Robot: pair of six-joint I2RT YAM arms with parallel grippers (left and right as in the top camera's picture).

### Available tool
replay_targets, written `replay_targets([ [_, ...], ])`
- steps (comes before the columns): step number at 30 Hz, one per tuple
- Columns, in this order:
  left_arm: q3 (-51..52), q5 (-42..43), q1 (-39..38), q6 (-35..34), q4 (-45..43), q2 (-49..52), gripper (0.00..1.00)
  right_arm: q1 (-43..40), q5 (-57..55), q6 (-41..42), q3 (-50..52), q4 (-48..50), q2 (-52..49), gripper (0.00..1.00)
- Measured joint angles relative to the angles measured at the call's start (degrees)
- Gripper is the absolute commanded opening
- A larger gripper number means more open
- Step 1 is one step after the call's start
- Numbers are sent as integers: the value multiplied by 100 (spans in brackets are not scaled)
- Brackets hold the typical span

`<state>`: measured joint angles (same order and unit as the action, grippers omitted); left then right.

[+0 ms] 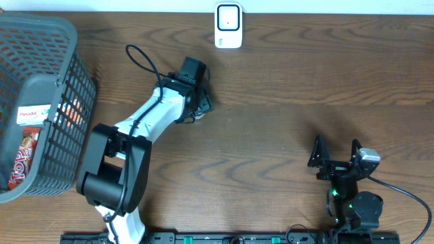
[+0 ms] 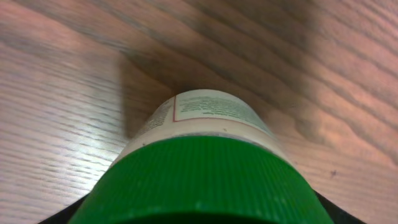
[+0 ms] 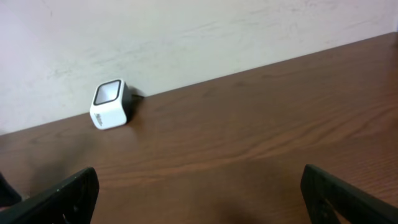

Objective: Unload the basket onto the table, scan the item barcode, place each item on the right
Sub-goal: 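Carry the jar out and set it on the table center, then reach into the basket and grasp the white Panadol box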

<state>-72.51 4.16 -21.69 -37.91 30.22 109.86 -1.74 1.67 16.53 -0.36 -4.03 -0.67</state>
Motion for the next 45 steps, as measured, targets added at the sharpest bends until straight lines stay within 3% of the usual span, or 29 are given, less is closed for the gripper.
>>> replay_targets([
  [8,-9,4,-81,192,570,-245,97,0,0,0,0,2,-2,99],
  [15,-1040,-387,103,634,1604,-2044,98,2,2,0,0,2,0,99],
  [19,-2017,-850,931,841,2118,-3281,98,0,0,0,0,4,-2,99],
  [25,-2839,-1410,3458,964,2426,-4019,98,0,0,0,0,2,0,99],
  [29,-2889,-1182,4964,894,2721,-3429,98,0,2,0,0,2,-2,99],
  [33,-2824,-1049,5678,518,2811,-2142,98,0,0,0,0,2,-2,99],
  [37,-2710,-966,5816,153,2710,-920,98,0,0,0,0,0,-2,99],
  [45,-2708,-1097,5506,-402,2127,109,98,0,0,0,0,2,-2,99],
])
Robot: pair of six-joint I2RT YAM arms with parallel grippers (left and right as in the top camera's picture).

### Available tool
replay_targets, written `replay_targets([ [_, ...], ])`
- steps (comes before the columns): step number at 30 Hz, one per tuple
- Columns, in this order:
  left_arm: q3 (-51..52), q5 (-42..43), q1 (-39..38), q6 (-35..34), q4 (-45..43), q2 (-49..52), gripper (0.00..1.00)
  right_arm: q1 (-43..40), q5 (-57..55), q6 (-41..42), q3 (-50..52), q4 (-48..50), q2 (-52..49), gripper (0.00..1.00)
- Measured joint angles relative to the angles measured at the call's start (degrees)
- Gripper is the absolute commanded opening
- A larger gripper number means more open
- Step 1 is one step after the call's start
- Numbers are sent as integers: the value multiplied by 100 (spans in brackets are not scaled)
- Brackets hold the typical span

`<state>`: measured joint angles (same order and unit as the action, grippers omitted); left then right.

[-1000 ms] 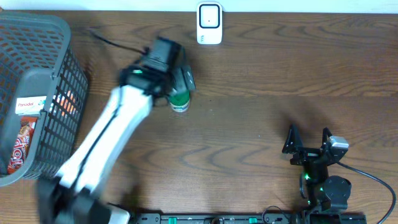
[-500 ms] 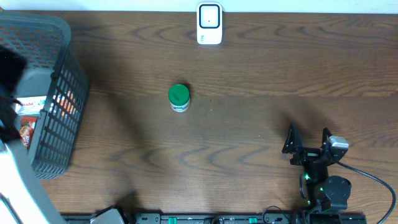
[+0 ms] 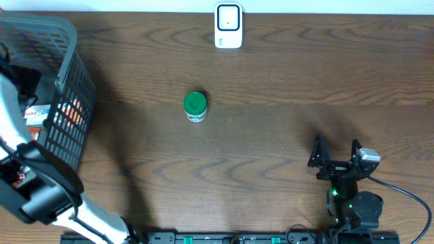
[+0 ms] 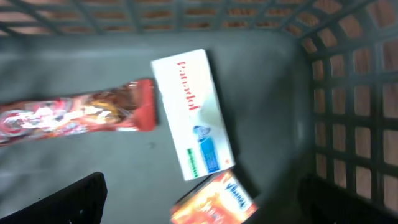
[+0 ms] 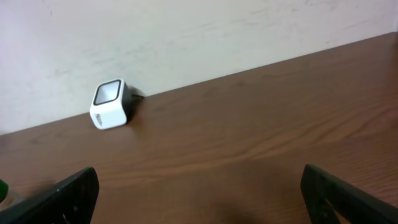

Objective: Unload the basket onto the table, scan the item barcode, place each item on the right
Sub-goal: 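Reach into the basket and grasp the white Panadol box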

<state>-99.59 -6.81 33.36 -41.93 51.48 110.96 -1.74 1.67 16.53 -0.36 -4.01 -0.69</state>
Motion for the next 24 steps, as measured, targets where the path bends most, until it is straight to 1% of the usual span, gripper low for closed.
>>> replay_targets([
  [7,0,-46,-151,-426,-385,756,98,0,0,0,0,0,0,99],
  [11,0,-109,-151,-588,-431,1054,98,0,2,0,0,0,0,99],
  [17,-2,-170,-151,-734,-669,1322,98,0,0,0,0,0,0,99],
  [24,-2,-282,-151,-782,-699,1620,98,0,0,0,0,0,2,99],
])
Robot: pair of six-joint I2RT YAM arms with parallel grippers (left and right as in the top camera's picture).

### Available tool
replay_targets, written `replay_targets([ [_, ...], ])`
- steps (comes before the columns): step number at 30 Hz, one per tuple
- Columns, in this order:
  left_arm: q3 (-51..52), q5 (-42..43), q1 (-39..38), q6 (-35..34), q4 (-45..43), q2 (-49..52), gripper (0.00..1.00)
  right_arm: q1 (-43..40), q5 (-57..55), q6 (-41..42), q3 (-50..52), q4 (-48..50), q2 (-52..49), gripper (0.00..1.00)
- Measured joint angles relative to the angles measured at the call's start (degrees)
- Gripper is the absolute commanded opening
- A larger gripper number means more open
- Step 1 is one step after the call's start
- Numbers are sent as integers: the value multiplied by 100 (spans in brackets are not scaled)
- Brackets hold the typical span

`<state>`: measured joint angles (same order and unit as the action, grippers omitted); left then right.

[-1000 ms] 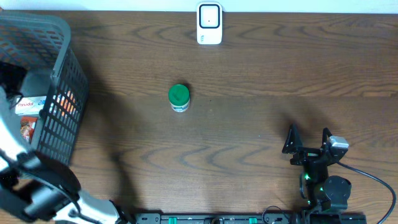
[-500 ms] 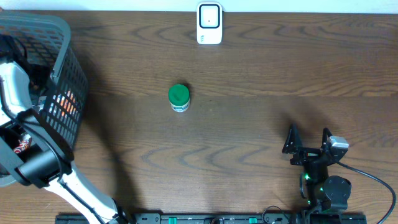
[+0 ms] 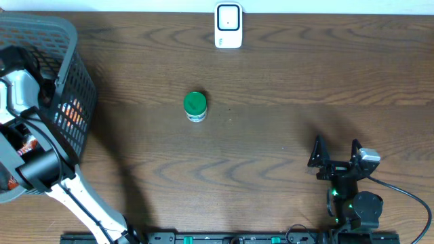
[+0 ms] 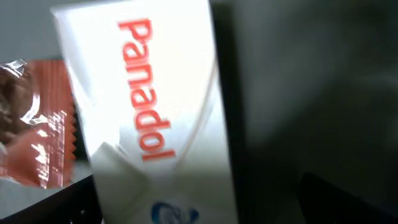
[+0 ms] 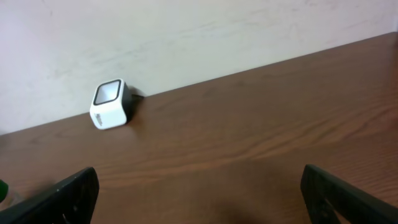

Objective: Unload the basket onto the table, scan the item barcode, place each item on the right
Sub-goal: 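Reach into the basket and grasp the white Panadol box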

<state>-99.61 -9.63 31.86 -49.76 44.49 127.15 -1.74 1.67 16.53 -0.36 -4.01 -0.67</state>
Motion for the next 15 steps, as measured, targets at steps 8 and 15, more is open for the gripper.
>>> replay_targets([
  [8,-46,-127,68,-2,-13,57,70,2,0,0,0,0,-2,99],
  [15,-52,-149,111,48,4,61,55,0,0,0,0,0,-2,99],
])
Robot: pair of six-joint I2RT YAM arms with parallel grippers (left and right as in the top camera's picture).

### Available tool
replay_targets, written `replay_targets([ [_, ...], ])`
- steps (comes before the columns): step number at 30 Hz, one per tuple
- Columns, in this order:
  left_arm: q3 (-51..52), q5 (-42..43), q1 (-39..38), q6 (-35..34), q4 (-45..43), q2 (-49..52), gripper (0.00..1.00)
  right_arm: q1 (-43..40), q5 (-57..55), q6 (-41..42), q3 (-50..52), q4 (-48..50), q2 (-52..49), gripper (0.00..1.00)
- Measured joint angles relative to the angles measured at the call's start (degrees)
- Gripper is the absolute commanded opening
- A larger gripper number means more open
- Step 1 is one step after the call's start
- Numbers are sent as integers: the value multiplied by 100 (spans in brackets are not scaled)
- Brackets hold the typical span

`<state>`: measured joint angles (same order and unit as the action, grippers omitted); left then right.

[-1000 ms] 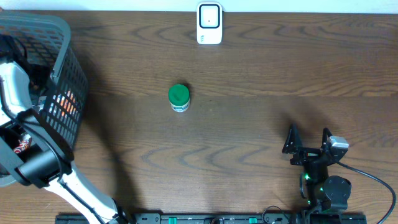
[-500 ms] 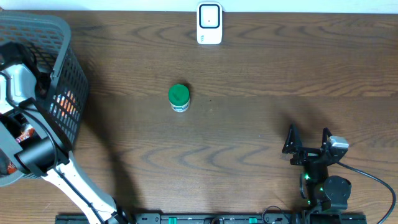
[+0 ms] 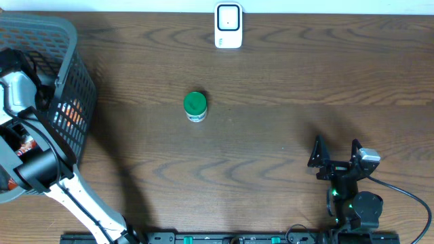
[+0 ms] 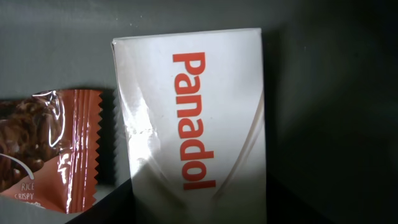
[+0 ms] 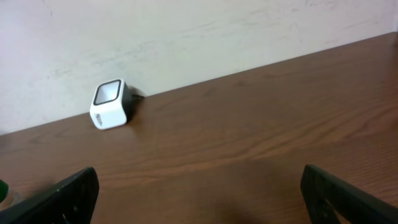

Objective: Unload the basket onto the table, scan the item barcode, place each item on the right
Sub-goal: 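Reach into the basket and grasp the white Panadol box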

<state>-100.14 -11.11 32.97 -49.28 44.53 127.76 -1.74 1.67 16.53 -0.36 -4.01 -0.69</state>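
Note:
A white Panadol box [image 4: 193, 112] with red lettering lies on the floor of the grey basket [image 3: 47, 30]. My left gripper [image 4: 199, 202] reaches down into the basket, and its dark fingers [image 4: 109, 208] press against both long sides of the box. The white barcode scanner [image 3: 228, 26] stands at the table's far edge, also visible as a scanner [image 5: 110, 104] in the right wrist view. My right gripper [image 3: 336, 157] rests open at the near right with nothing in it.
A green-capped bottle [image 3: 195, 106] stands upright on the table between basket and scanner. A red snack wrapper [image 4: 50, 143] lies left of the box in the basket. The basket's mesh wall [image 3: 74, 102] rises between the left gripper and the table.
The left gripper has come down closer to the Panadol box and its fingers, wide apart before, now sit against the box's sides. The right arm and bottle are unchanged.
The left gripper first held the green-capped bottle at the table's middle. Then the bottle stood alone there and the gripper hung open above the basket's contents. Then it was close over the Panadol box, and now it is shut on it.

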Motion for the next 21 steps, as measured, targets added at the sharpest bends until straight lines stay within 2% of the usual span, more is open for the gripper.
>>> replay_targets([
  [14,-42,59,0,157,332,-37,54,0,0,0,0,0,0,99],
  [16,-39,92,-2,177,450,-81,50,0,0,0,0,0,2,99],
  [21,26,181,-2,286,590,-382,50,0,2,0,0,0,0,99],
])
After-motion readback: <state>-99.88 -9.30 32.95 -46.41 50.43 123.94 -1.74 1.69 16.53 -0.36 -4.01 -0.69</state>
